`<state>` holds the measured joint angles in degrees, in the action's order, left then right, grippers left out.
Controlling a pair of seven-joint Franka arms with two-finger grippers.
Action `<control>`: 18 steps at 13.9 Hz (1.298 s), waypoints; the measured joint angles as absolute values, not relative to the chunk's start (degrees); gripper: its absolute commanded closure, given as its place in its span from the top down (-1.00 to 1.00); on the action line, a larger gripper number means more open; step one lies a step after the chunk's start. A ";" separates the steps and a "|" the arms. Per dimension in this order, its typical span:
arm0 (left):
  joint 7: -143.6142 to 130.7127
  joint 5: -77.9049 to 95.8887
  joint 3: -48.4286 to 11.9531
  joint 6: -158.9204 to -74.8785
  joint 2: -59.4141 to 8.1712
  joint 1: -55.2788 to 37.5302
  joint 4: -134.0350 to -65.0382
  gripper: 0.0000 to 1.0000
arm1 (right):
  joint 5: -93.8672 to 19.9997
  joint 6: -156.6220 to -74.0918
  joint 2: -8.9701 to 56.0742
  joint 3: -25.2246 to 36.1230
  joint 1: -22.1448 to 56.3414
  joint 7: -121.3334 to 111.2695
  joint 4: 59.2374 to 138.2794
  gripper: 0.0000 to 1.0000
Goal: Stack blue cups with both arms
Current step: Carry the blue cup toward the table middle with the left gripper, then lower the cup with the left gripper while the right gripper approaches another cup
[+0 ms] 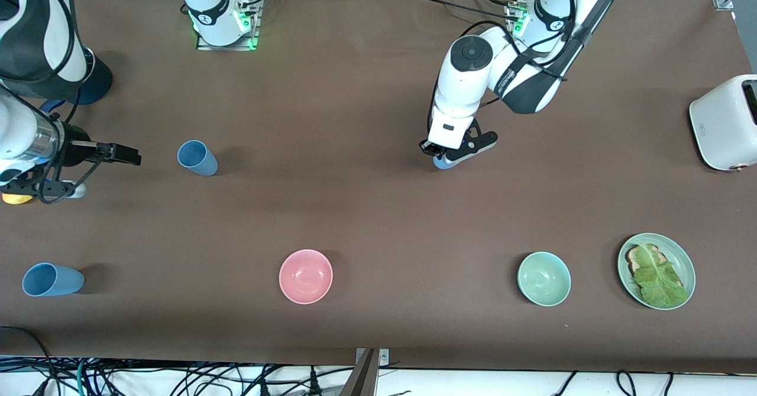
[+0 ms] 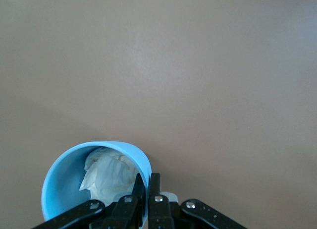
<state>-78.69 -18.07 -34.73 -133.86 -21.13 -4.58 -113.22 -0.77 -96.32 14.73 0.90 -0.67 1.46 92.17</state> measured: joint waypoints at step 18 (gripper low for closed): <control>-96.63 -29.00 -34.28 -133.69 -32.12 -11.95 -106.46 -1.00 | 1.44 -122.89 9.01 1.27 -0.77 1.07 120.23 1.00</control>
<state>-96.63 -29.00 -34.28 -133.69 -32.12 -11.95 -106.46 1.44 -122.89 9.01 1.27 -0.77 1.07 120.23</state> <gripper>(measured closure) 0.943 0.000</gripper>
